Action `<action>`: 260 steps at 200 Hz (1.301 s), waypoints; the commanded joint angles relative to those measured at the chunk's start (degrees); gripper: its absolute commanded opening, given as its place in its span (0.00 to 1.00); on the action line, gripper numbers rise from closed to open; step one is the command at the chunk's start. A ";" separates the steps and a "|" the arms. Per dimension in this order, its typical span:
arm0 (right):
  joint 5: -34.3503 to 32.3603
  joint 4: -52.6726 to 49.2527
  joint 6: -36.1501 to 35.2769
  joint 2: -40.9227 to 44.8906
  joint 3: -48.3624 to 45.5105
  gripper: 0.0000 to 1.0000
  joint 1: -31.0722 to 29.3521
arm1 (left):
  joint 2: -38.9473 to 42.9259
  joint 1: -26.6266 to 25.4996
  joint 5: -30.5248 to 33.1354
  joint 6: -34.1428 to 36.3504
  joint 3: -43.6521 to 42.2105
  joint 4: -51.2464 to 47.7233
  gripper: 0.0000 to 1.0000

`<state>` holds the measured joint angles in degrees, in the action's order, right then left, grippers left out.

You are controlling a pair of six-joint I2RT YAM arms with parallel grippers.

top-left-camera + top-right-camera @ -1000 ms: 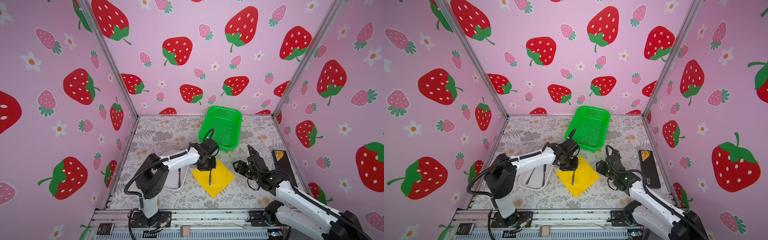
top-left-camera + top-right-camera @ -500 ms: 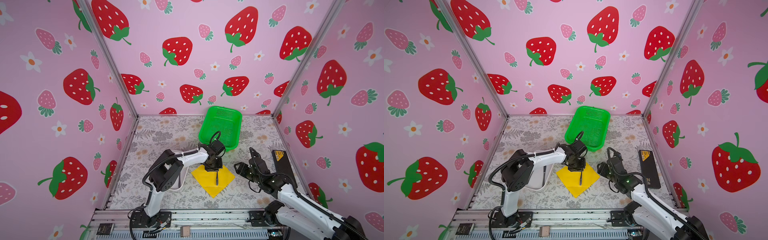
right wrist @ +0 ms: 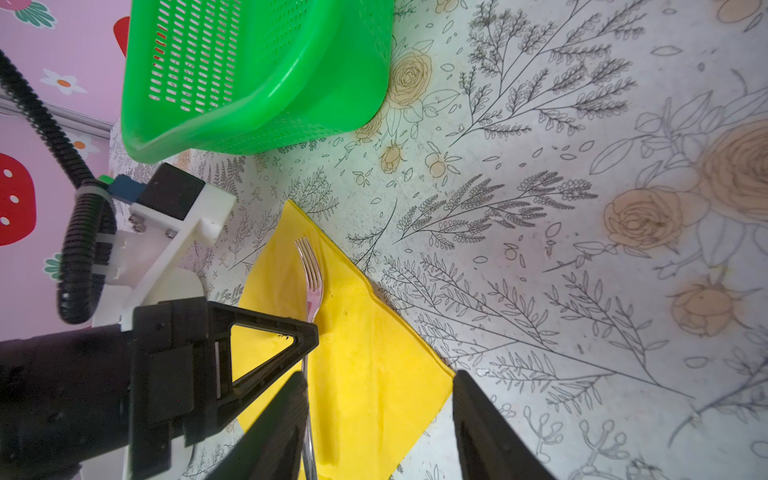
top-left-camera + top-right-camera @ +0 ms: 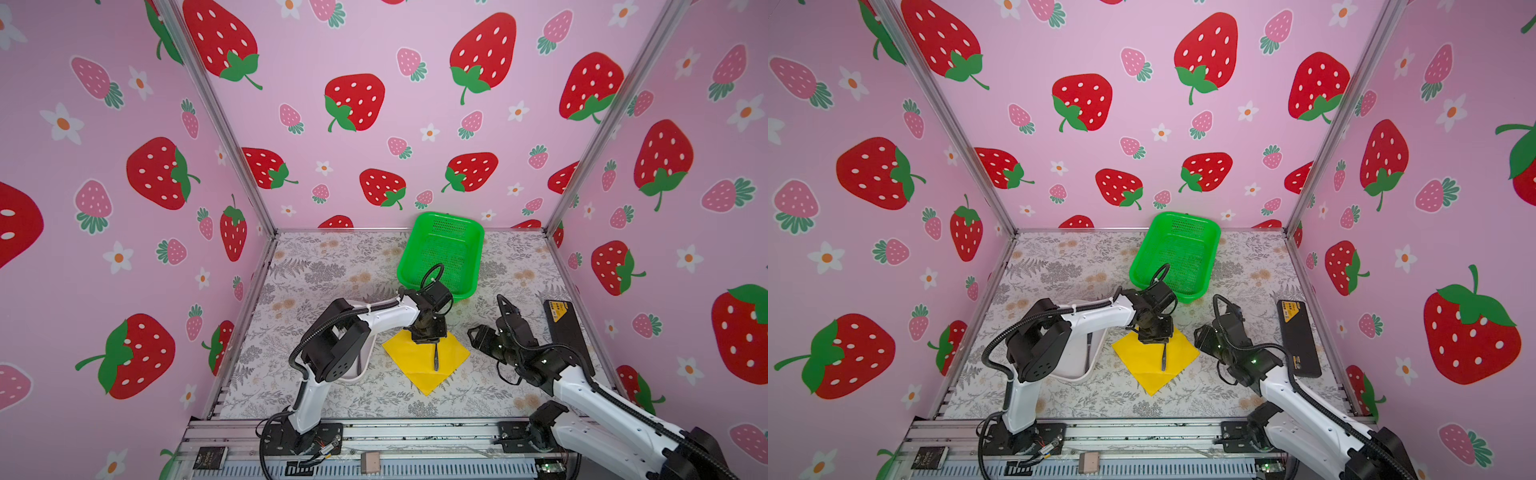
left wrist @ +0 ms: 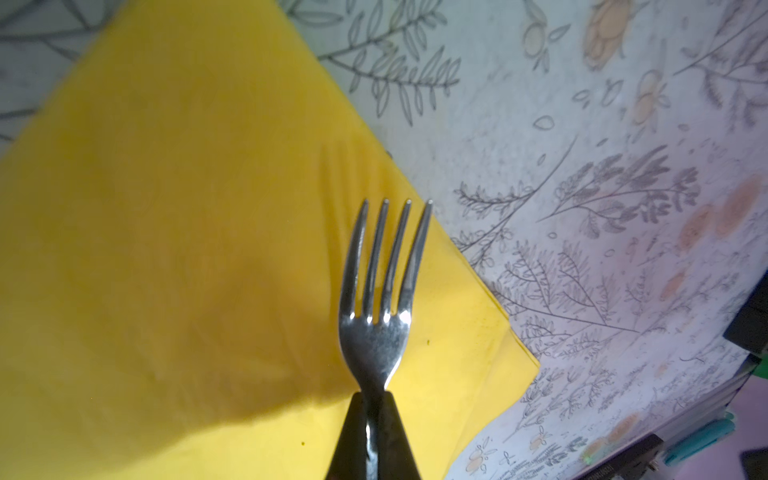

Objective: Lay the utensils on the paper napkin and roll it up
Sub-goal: 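Lift the fork with the left gripper and lower it onto the yellow napkin, then open the left gripper over the tray while the right gripper approaches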

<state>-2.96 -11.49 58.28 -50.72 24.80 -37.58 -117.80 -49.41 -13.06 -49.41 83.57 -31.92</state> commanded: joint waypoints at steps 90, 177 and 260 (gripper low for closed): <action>-0.11 -0.84 0.60 0.03 -0.32 0.58 0.32 | -0.70 -0.06 2.18 -0.61 0.37 -0.84 0.15; 0.53 -0.19 -0.45 0.22 0.40 0.58 0.32 | 8.24 -0.88 4.68 1.16 -4.51 4.00 0.18; 14.99 13.66 -8.03 -5.06 3.87 0.59 -2.30 | 34.89 7.00 24.67 8.21 -21.75 -1.30 0.35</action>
<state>7.40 -2.81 53.19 -51.51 25.12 -37.85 -87.53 -47.42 4.49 -43.35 67.85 -28.38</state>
